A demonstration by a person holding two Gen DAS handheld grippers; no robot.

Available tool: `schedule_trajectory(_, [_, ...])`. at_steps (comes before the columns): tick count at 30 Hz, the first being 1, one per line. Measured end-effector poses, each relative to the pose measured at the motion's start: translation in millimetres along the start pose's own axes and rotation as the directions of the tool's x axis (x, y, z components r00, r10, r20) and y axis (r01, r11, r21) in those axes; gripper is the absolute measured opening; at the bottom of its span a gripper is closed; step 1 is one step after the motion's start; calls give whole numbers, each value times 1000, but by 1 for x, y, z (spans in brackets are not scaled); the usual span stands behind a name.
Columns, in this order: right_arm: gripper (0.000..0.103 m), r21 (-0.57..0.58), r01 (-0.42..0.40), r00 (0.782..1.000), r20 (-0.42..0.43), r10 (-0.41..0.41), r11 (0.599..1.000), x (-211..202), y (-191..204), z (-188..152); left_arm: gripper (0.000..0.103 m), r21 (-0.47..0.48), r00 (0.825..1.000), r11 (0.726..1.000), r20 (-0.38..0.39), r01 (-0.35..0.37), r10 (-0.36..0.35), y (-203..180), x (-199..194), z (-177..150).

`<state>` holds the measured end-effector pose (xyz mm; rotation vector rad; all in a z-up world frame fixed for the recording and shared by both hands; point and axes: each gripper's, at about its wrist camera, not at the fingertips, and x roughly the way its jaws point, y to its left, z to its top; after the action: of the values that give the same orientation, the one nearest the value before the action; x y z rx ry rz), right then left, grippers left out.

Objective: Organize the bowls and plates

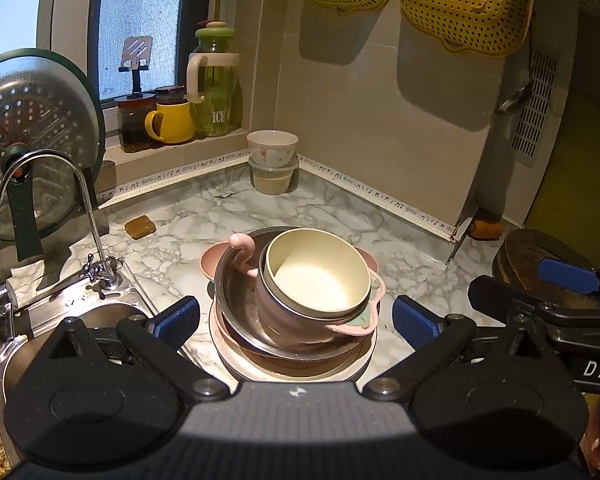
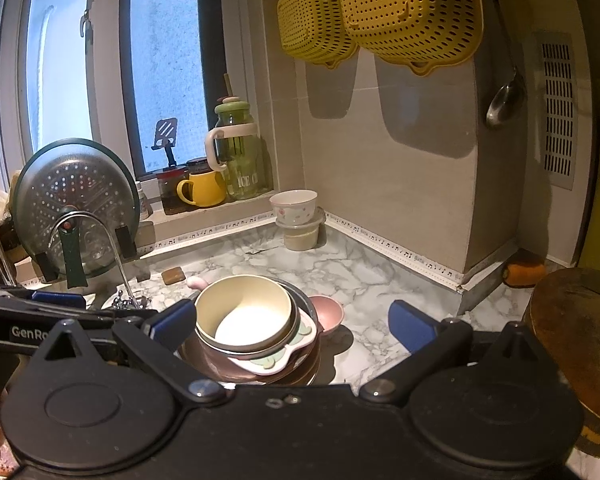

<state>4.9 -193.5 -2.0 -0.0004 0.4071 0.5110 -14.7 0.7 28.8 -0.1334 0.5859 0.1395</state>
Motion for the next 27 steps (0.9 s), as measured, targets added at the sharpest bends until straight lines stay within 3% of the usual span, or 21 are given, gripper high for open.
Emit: schedule_trajectory(27, [103, 5, -19, 999, -51, 19, 1000, 14, -3, 5, 103, -37, 999, 999, -53, 0, -2, 5, 11, 5])
